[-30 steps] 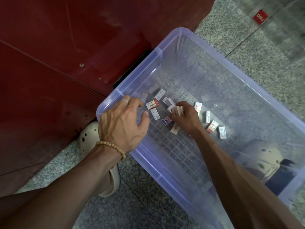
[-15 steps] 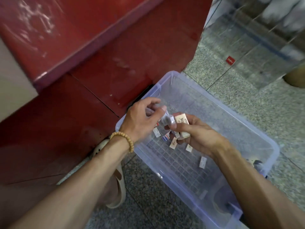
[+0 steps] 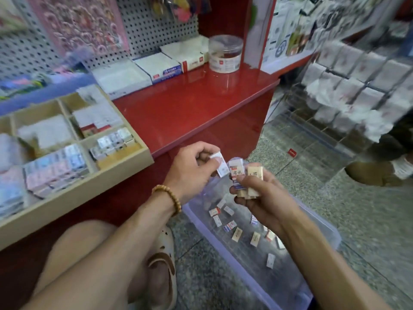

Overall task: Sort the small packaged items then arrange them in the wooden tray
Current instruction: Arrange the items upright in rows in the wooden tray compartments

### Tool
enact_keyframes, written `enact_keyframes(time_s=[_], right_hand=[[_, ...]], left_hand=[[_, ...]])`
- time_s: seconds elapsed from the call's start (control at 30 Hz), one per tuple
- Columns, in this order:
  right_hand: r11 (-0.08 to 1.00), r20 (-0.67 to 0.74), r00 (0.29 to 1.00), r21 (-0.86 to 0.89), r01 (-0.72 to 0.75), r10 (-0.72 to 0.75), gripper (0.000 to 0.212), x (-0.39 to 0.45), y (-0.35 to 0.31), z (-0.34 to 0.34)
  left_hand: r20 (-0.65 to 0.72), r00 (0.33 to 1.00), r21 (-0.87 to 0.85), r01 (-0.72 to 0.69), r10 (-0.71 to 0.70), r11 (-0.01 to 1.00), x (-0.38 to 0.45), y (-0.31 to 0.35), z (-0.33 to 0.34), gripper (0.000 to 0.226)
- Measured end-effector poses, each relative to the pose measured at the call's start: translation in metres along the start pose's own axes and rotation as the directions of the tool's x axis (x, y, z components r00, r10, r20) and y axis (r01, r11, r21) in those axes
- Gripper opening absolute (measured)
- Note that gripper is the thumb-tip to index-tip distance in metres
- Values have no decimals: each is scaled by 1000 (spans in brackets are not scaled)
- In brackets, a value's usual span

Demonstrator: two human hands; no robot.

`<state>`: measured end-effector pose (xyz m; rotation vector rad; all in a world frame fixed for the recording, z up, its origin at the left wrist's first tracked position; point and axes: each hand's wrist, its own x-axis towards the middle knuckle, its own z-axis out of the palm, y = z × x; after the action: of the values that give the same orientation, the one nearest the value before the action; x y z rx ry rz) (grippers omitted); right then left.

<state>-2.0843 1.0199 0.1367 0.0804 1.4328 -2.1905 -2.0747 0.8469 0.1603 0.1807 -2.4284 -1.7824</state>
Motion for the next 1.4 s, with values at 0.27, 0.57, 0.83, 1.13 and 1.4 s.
enact_keyframes(time_s=[0.27, 0.57, 0.83, 1.13, 1.4], right_hand=[[988, -17, 994, -106, 110, -112, 18, -10, -32, 68], [977, 59, 989, -155, 146, -138, 14, 25, -56, 159], [939, 123, 978, -283, 195, -166, 16, 81, -56, 206], [937, 167, 970, -273, 217, -176, 20, 140, -56, 236], [951, 152, 975, -242, 194, -160, 18, 163, -49, 243]], left_hand=[[-89, 992, 93, -76, 84, 993, -21, 35, -73, 10], [-237, 968, 201, -38, 87, 979, -5, 55, -185, 10], [-310, 945, 395, 29, 103, 918, 58, 33, -275, 10], [-246, 967, 584, 92, 67, 807, 127, -16, -303, 12], [-179, 979, 749, 69, 100, 659, 150, -36, -294, 14]])
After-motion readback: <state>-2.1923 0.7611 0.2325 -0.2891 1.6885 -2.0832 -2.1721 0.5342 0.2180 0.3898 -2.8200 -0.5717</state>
